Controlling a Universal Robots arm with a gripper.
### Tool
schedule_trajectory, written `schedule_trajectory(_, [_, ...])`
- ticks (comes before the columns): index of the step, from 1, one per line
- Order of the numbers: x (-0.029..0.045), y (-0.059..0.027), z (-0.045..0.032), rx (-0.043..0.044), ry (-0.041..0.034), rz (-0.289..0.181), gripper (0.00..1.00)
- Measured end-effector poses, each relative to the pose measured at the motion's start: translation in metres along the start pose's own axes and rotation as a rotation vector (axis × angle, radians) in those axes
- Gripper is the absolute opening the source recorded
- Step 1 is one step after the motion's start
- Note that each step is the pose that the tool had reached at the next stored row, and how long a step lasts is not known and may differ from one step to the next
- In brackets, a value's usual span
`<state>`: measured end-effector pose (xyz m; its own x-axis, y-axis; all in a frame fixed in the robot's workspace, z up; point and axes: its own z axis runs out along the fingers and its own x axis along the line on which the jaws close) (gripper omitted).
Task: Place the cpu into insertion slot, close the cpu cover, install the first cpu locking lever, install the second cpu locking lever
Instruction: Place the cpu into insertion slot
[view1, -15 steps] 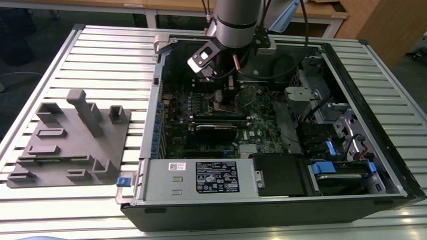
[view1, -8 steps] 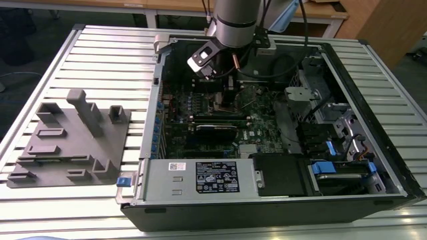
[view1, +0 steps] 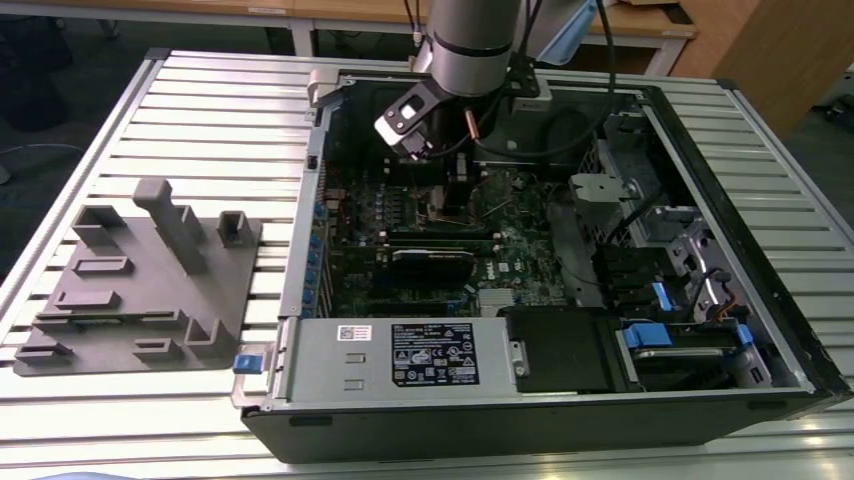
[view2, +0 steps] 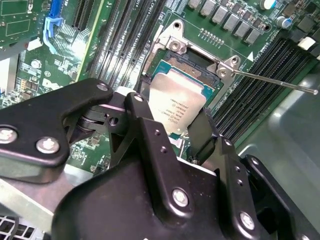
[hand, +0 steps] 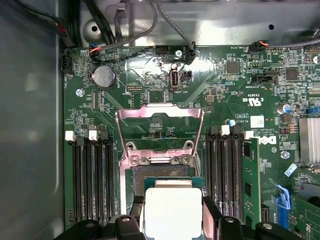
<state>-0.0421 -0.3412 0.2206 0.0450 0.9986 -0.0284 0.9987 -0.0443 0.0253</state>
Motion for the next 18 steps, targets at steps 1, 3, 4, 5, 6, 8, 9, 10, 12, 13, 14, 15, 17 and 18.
schedule_trajectory(1, [0.0000, 0.0000, 0.0003, -0.0001, 0.0012, -0.002, 0.54])
schedule_trajectory(3, [0.0000, 0.0000, 0.0003, 0.0000, 0.0014, -0.006, 0.54])
schedule_trajectory(4, [0.0000, 0.0000, 0.0003, -0.0001, 0.0014, -0.009, 0.54])
schedule_trajectory(5, [0.0000, 0.0000, 0.0004, -0.0001, 0.0016, -0.011, 0.54])
schedule_trajectory(6, [0.0000, 0.0000, 0.0004, -0.0002, 0.0017, -0.011, 0.54])
schedule_trajectory(8, [0.0000, 0.0000, 0.0004, -0.0003, 0.0017, -0.014, 0.54])
schedule_trajectory(9, [0.0000, 0.0000, 0.0003, -0.0003, 0.0017, -0.014, 0.54])
schedule_trajectory(10, [0.0000, 0.0000, 0.0004, -0.0003, 0.0017, -0.014, 0.54])
schedule_trajectory(12, [0.0000, 0.0000, 0.0008, -0.0004, 0.0020, -0.014, 0.54])
schedule_trajectory(13, [0.0000, 0.0000, 0.0012, -0.0004, 0.0019, -0.014, 0.54])
schedule_trajectory(14, [0.0000, -0.0001, 0.0014, -0.0003, 0.0017, -0.014, 0.54])
schedule_trajectory(15, [0.0000, -0.0001, 0.0017, -0.0003, 0.0017, -0.014, 0.54])
schedule_trajectory(17, [0.0000, -0.0001, 0.0019, -0.0002, 0.0015, -0.014, 0.54])
schedule_trajectory(18, [0.0000, -0.0001, 0.0021, -0.0003, 0.0017, -0.014, 0.54])
